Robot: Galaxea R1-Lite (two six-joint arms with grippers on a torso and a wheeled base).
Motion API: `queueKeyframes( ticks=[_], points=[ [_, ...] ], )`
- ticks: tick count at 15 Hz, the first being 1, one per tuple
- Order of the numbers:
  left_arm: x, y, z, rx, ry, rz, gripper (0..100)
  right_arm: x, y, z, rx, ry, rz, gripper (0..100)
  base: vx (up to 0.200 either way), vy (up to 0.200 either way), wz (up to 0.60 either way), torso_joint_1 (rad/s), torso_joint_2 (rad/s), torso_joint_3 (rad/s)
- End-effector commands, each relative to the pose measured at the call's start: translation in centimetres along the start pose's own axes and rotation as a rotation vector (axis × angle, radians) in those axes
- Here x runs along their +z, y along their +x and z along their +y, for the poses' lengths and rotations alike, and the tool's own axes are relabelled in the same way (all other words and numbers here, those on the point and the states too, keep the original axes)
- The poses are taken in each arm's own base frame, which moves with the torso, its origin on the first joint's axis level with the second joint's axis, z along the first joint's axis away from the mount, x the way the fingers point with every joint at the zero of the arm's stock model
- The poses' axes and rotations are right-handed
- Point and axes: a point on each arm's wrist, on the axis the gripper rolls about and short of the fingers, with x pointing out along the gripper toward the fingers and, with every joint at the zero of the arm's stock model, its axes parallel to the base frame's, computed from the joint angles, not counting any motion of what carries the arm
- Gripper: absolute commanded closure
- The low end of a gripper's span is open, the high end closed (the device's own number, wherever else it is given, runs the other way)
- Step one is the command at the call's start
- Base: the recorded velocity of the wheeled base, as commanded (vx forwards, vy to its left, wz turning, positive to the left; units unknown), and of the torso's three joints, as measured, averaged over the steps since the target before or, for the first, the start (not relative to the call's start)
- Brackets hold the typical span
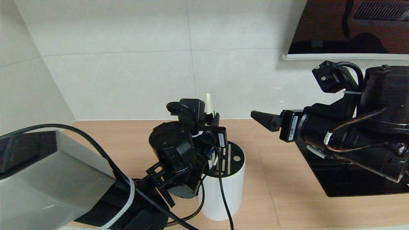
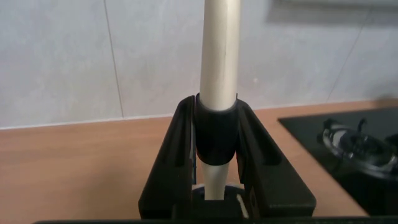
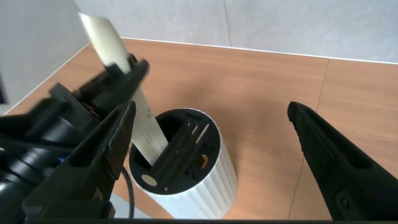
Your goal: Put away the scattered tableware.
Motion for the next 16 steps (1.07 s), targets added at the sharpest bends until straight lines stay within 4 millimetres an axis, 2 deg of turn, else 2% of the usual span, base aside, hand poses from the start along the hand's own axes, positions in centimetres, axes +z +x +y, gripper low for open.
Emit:
queueKeyframes(
  ticks=[1, 11, 16],
  points=[
    [-0.5, -0.1, -0.1, -0.004, 0.008, 0.015, 100, -0.1, 0.1, 0.0, 0.000, 0.000, 0.002, 0, 0.000, 0.000, 0.00, 0.000, 0.00, 0.000],
    [-4.0, -1.7, 0.2, -0.019, 0.079, 0.137, 100, -0.1, 0.1, 0.0, 0.000, -0.001, 0.004, 0, 0.000, 0.000, 0.00, 0.000, 0.00, 0.000],
    [-4.4, -1.7, 0.2, -0.019, 0.087, 0.148, 100, -0.1, 0.1, 0.0, 0.000, -0.001, 0.004, 0, 0.000, 0.000, 0.00, 0.000, 0.00, 0.000]
  ],
)
